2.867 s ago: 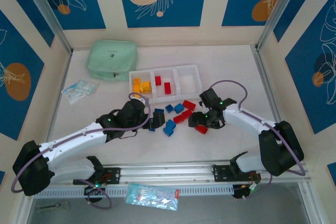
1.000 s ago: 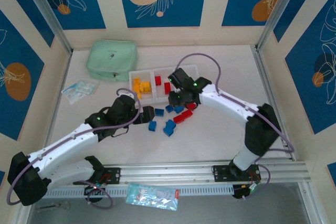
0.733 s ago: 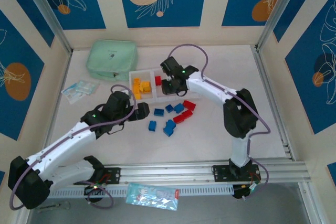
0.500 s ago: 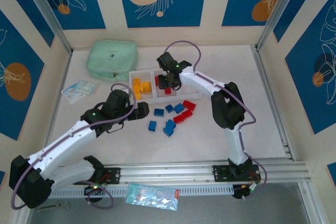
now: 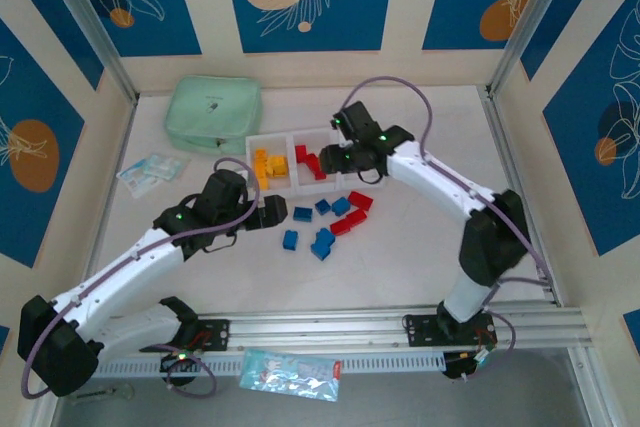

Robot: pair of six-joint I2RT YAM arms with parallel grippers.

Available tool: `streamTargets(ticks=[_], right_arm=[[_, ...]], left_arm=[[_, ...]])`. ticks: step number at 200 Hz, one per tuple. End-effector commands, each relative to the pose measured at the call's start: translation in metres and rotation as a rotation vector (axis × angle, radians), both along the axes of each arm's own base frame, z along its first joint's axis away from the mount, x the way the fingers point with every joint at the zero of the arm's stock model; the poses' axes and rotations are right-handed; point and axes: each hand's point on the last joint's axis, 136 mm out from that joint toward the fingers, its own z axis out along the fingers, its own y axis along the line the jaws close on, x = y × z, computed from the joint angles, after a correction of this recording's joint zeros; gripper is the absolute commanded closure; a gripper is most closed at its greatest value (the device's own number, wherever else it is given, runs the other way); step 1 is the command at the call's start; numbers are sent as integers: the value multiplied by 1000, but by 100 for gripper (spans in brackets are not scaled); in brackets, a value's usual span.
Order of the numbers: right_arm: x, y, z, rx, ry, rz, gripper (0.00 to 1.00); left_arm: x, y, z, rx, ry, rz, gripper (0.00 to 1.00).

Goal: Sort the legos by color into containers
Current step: Move the lego to the center of the table.

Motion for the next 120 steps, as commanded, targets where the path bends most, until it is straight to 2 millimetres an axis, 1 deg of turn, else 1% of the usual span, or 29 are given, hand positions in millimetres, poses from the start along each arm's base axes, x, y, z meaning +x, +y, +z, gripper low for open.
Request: streamTargets(ticks=[1,26,41,56,82,120], right_arm=[[-27,-27,-24,1,99,-71,39],[-51,-58,-52,-11,181,-158,34],[-60,-66,-65,6,208,-181,31],[-67,-69,-76,15,223,-196,27],[-66,-68,-93,17,242,-219,22],[-49,-63,-105,4,225,-236,14]], left_arm=[[-5,-16,1,-36,9,-55,1],[-11,-27,-5,-51,12,-74,1],[-12,-33,-8,-62,10,-79,1],[-13,-38,-10,-70,12,-73,1],[-13,-47,-12,-79,4,-78,1],[-13,-56,-16,-86,10,-86,1]])
